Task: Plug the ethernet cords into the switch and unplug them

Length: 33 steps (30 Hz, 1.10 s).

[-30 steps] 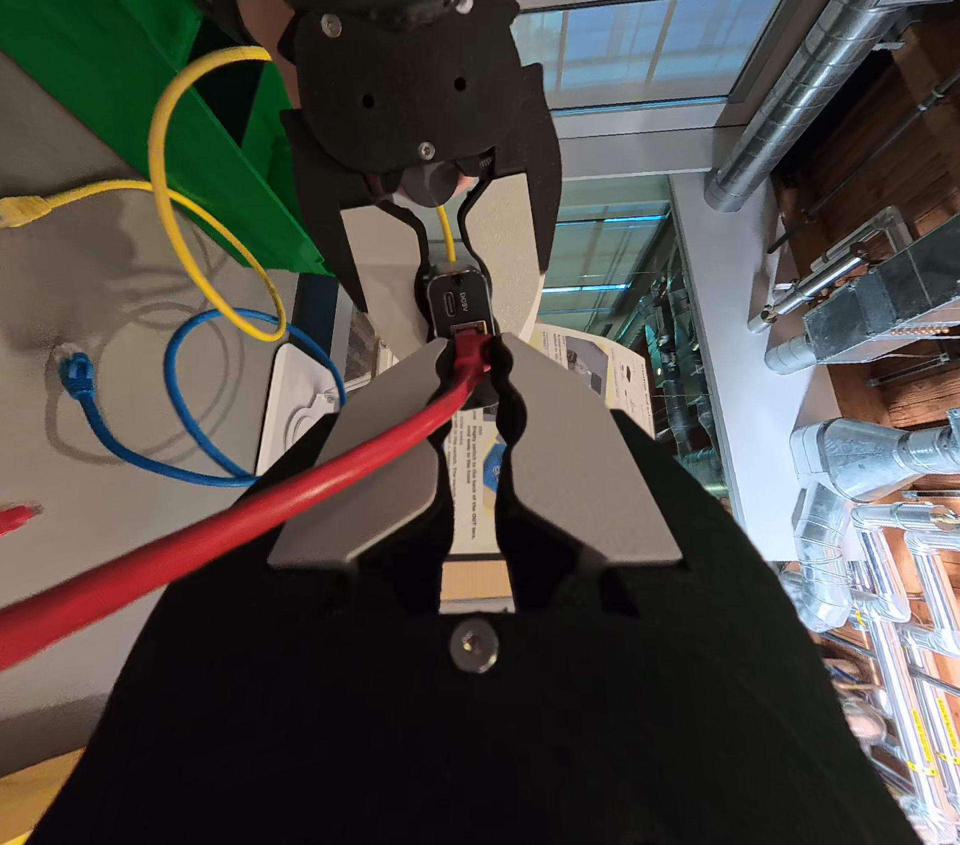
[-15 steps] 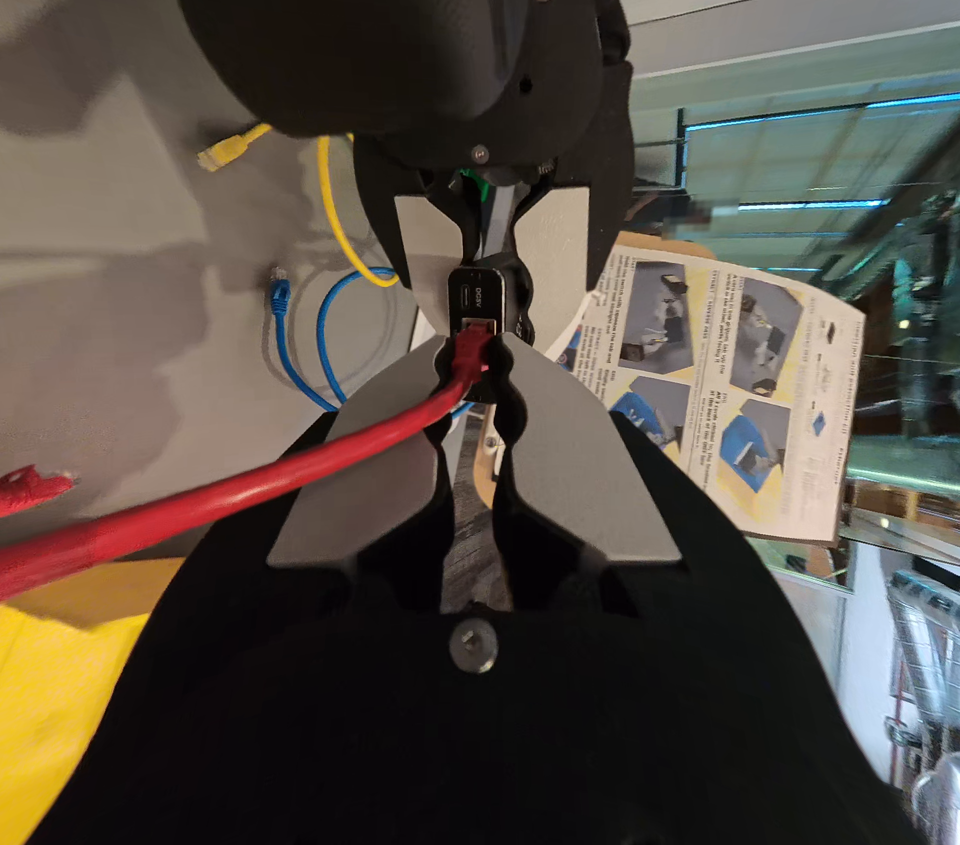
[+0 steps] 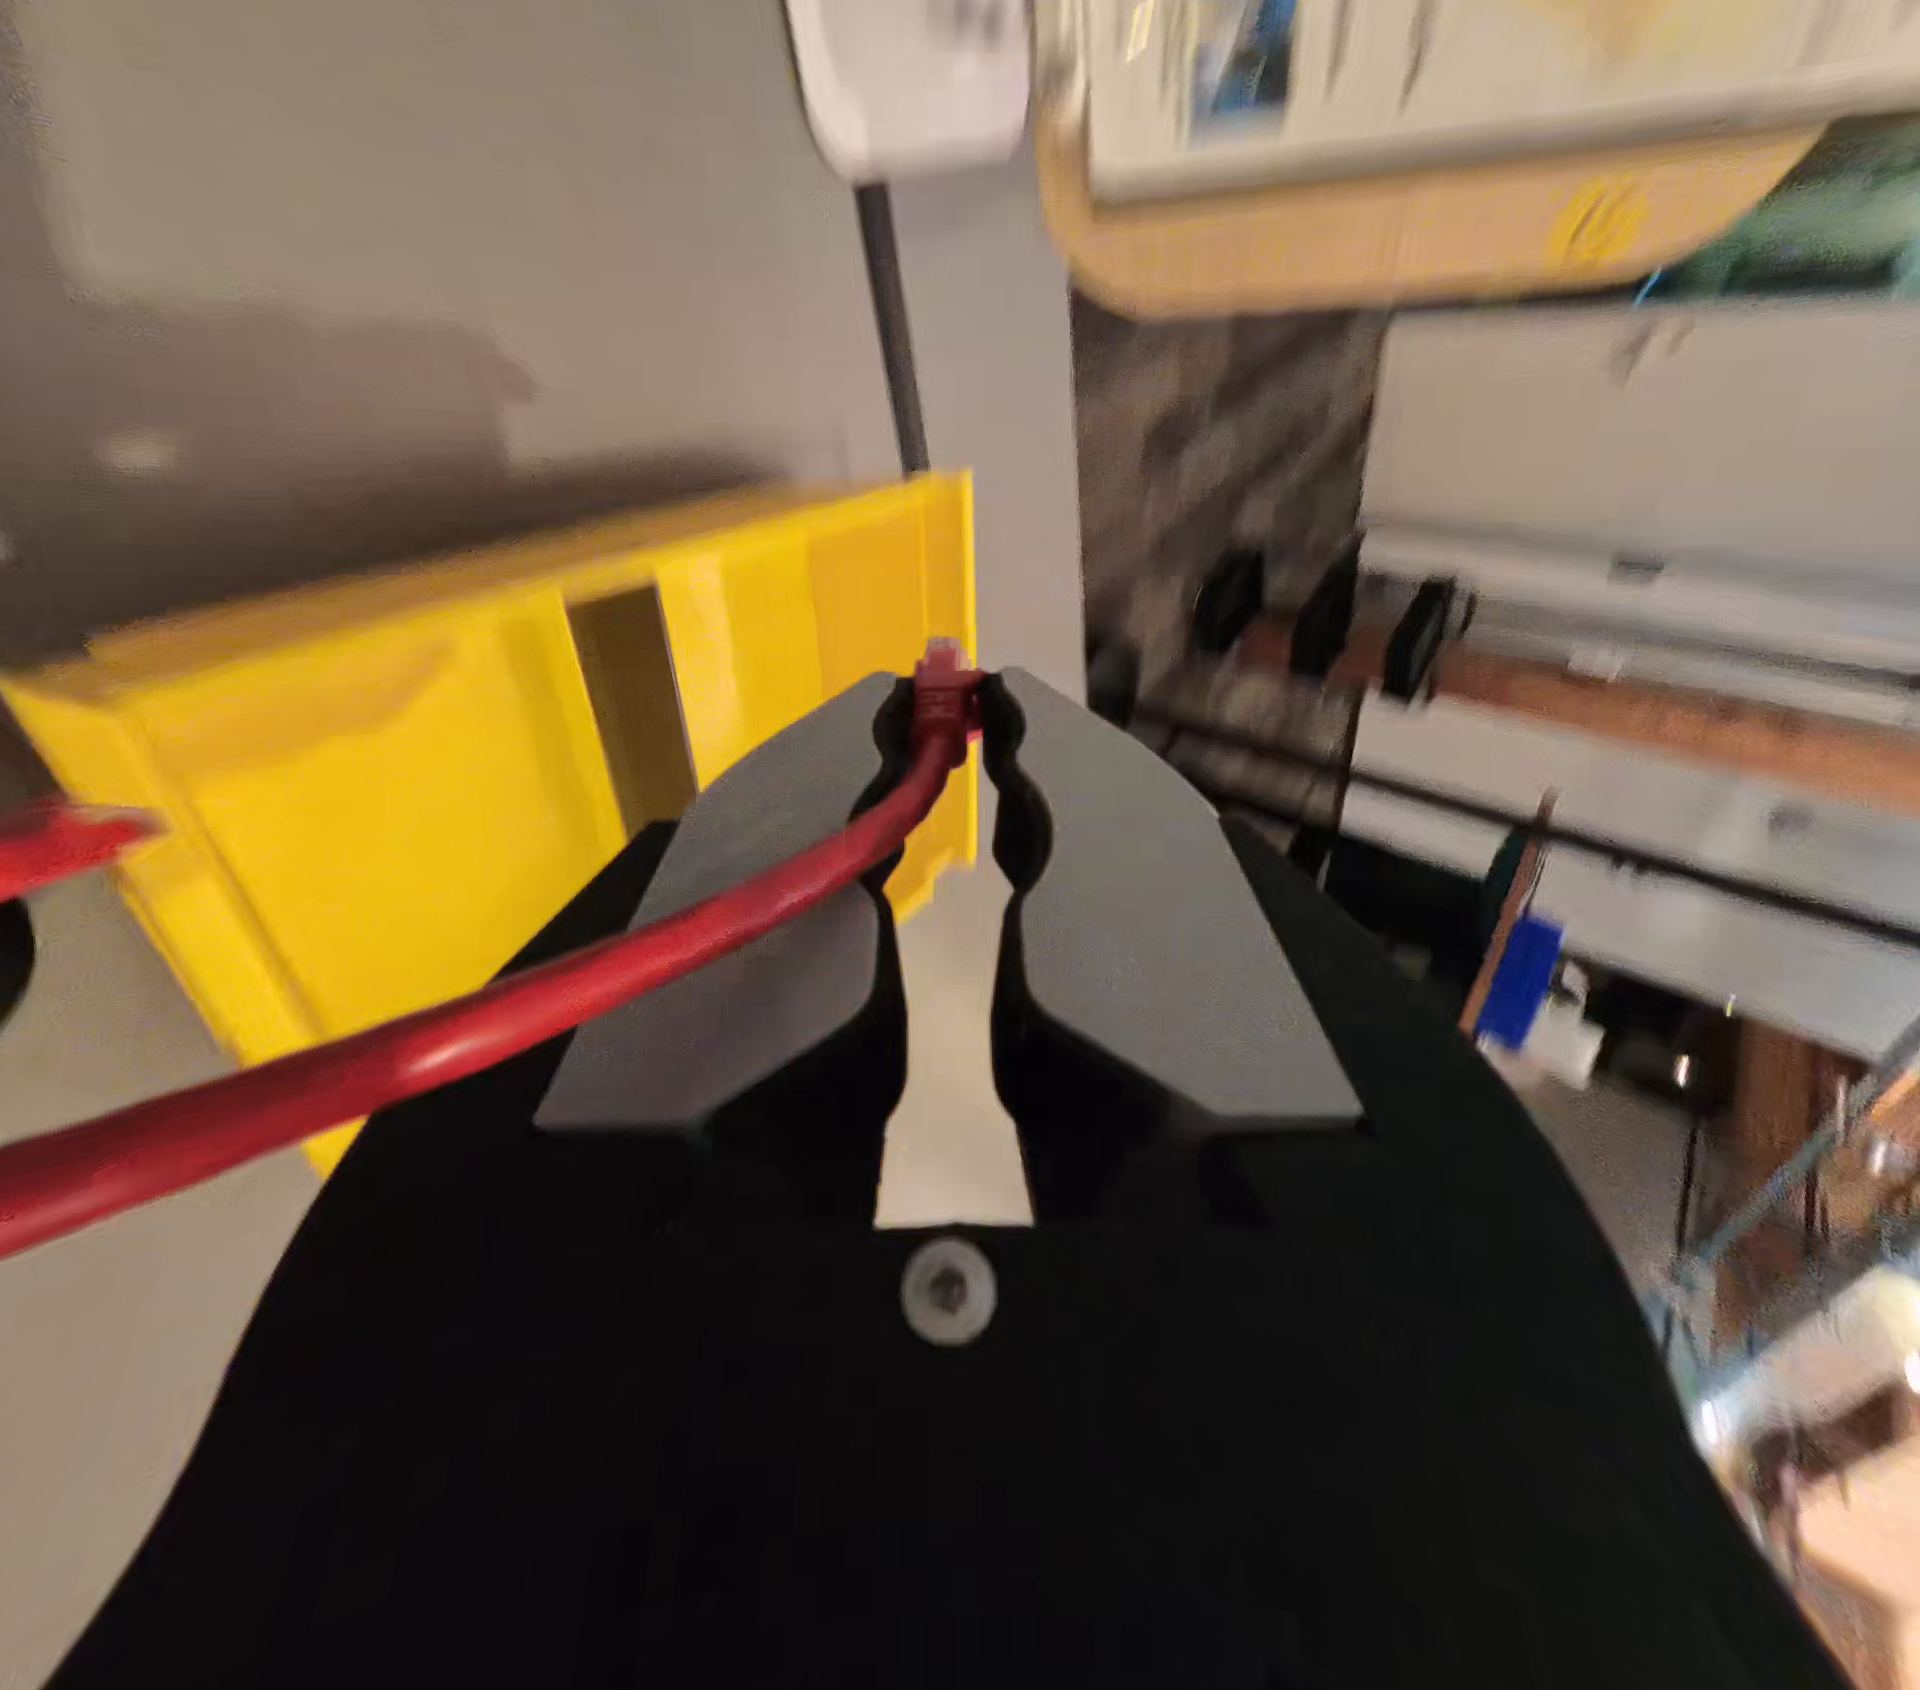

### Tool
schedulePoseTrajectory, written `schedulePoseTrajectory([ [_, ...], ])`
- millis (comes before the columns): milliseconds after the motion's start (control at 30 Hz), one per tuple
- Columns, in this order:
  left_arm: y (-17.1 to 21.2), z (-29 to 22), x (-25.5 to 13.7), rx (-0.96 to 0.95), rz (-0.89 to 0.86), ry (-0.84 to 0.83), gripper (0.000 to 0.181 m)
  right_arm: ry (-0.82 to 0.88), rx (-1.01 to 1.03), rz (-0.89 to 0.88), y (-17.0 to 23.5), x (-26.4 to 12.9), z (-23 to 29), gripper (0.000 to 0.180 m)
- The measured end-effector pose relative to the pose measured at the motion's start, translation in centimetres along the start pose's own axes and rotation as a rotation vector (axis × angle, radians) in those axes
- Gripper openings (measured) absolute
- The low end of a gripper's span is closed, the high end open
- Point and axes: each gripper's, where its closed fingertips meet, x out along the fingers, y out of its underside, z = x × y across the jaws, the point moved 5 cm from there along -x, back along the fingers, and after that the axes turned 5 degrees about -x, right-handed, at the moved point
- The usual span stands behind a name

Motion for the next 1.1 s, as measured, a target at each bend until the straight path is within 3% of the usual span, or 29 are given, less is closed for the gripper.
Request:
schedulePoseTrajectory([
  [67,-0.1,-0.2,0.1,-0.001,0.004,0.017,0.026,-0.181,0.085,0.244,3.5,2.4,0.5,0.014],
  [167,-0.2,-0.3,0.0,-0.008,0.019,0.042,0.026,-0.300,0.203,0.593,8.8,5.7,1.9,0.014],
  [333,-0.3,-0.7,0.0,0.017,0.060,0.055,0.026,-0.419,0.429,0.969,14.9,9.5,6.3,0.015],
  [500,-0.2,-1.0,0.3,0.016,0.078,0.067,0.026,-0.505,0.555,0.987,15.4,10.5,10.0,0.014],
  [633,-0.2,-1.2,0.6,0.023,0.090,0.071,0.026,-0.398,0.665,0.949,15.8,10.3,7.7,0.014],
  [833,-0.4,-1.6,0.7,0.036,0.096,0.076,0.026,-0.265,0.641,0.955,16.8,8.9,4.7,0.014],
  [967,-0.4,-1.6,0.7,0.033,0.097,0.079,0.026,-0.346,0.567,0.951,15.9,9.6,7.3,0.014],
  [1100,-0.3,-1.7,0.8,0.035,0.108,0.086,0.026,-0.537,0.607,0.872,14.0,10.5,10.6,0.015],
])
